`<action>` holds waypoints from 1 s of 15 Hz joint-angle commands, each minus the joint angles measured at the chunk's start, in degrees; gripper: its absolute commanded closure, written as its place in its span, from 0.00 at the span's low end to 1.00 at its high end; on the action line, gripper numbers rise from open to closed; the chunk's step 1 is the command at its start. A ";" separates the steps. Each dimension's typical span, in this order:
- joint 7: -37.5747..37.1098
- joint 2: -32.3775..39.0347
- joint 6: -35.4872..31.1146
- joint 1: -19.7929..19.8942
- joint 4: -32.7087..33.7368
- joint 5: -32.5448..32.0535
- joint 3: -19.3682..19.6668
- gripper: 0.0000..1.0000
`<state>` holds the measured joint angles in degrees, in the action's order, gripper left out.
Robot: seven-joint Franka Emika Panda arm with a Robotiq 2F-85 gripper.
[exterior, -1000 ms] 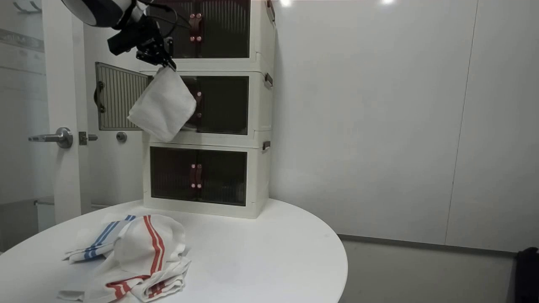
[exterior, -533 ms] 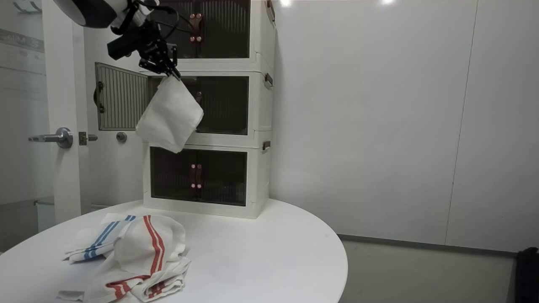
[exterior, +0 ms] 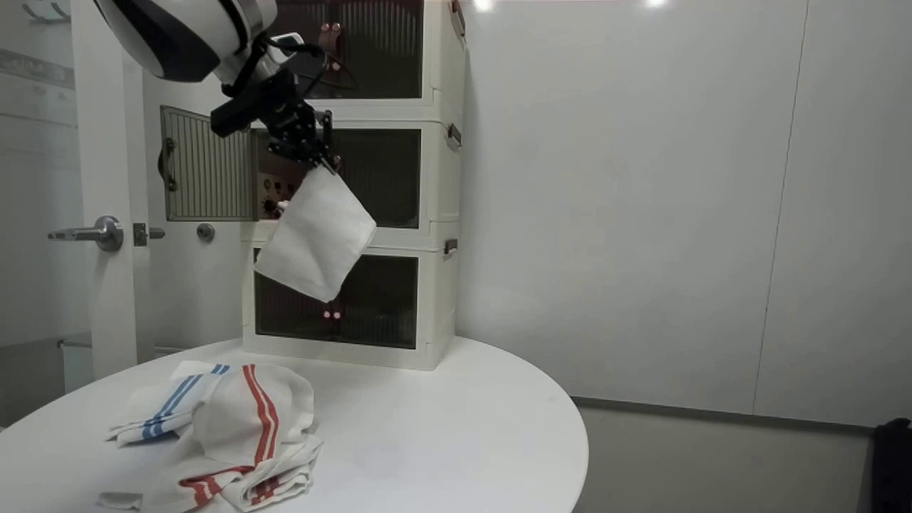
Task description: Remove one towel from the middle compartment of the cabinet
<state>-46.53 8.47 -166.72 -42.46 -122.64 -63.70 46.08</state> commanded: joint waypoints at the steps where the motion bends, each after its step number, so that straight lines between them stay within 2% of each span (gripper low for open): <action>1: 1.52 4.44 -4.39 3.13 0.57 1.97 0.19 0.89; 7: -3.69 13.53 -10.31 7.82 5.04 0.59 1.57 0.89; 15: -11.06 27.63 -10.82 12.12 12.43 0.49 5.76 0.89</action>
<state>-53.66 29.70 -175.89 -31.40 -114.39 -63.02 50.08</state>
